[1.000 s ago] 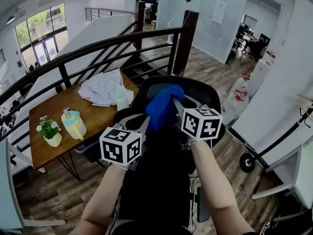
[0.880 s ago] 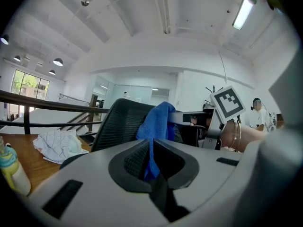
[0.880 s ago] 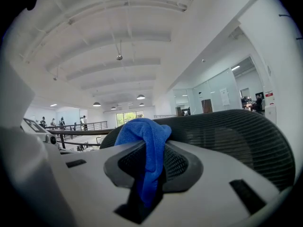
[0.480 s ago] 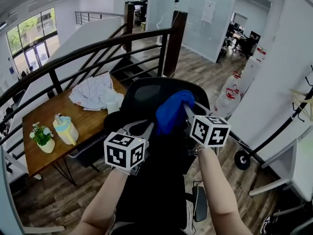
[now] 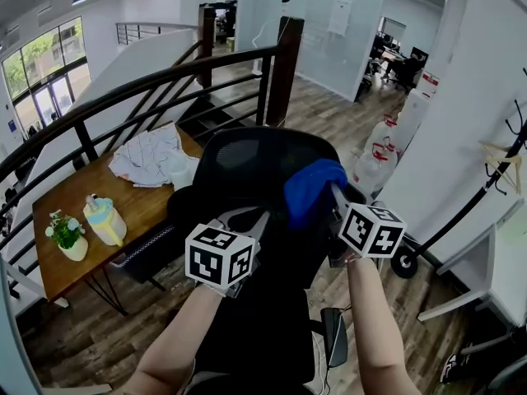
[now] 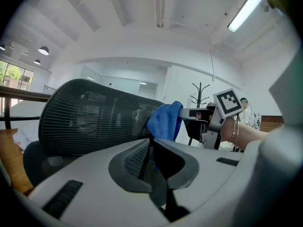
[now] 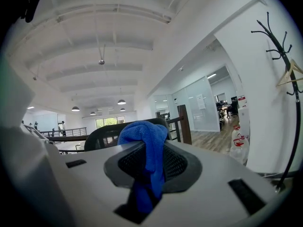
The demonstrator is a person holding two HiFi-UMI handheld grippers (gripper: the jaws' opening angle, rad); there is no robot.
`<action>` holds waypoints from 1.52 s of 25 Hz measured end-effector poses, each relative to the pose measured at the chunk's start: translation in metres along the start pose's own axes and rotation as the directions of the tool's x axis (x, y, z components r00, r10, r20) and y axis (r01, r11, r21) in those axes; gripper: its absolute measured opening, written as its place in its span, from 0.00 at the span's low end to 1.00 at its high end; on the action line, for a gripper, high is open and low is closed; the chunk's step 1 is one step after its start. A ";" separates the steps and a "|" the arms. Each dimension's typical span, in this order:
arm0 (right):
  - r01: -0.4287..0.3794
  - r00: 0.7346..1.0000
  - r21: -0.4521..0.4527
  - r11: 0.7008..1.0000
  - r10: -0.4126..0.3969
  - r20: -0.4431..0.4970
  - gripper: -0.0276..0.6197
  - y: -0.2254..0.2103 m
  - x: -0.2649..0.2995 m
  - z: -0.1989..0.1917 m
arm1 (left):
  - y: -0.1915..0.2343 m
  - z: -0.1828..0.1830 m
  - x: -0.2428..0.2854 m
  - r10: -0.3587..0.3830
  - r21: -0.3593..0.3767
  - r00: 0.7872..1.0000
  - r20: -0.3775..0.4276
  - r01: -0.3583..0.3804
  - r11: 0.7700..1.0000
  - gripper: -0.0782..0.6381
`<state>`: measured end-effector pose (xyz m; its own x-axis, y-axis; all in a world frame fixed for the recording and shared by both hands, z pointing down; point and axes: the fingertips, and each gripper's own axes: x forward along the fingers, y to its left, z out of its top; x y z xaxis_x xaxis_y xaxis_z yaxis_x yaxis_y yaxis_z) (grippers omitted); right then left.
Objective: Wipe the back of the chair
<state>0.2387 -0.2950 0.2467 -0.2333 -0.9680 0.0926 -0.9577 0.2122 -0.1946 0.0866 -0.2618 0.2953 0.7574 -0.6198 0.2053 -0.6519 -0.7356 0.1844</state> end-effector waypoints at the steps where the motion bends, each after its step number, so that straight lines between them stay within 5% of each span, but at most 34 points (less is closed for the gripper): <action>1: 0.009 1.000 0.002 1.000 -0.009 0.003 0.17 -0.003 -0.004 0.000 | -0.005 -0.001 0.002 -0.010 0.006 1.000 -0.005 0.010 1.000 0.16; 12: 0.095 0.992 0.123 0.988 -0.105 0.074 0.17 -0.037 -0.054 -0.016 | -0.028 -0.020 0.002 -0.050 0.040 0.997 -0.056 0.052 0.998 0.16; 17: 0.074 0.993 0.129 0.989 -0.084 0.078 0.17 -0.022 -0.070 -0.028 | -0.031 -0.026 -0.005 -0.054 0.022 0.997 -0.051 0.055 0.998 0.16; 28: -0.132 0.989 0.139 0.981 0.139 -0.044 0.17 0.081 -0.038 -0.099 | 0.026 -0.060 -0.060 0.088 -0.052 0.992 -0.091 -0.093 0.994 0.16; 38: -0.353 0.911 0.154 0.923 0.376 -0.170 0.17 0.188 0.011 -0.147 | 0.082 -0.090 -0.118 0.238 -0.132 0.964 -0.115 -0.252 0.959 0.16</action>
<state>0.0316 -0.2462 0.3547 -0.6017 -0.7789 0.1771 -0.7757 0.5168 -0.3622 -0.0595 -0.2246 0.3726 0.5713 -0.7410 0.3529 -0.8207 -0.5126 0.2522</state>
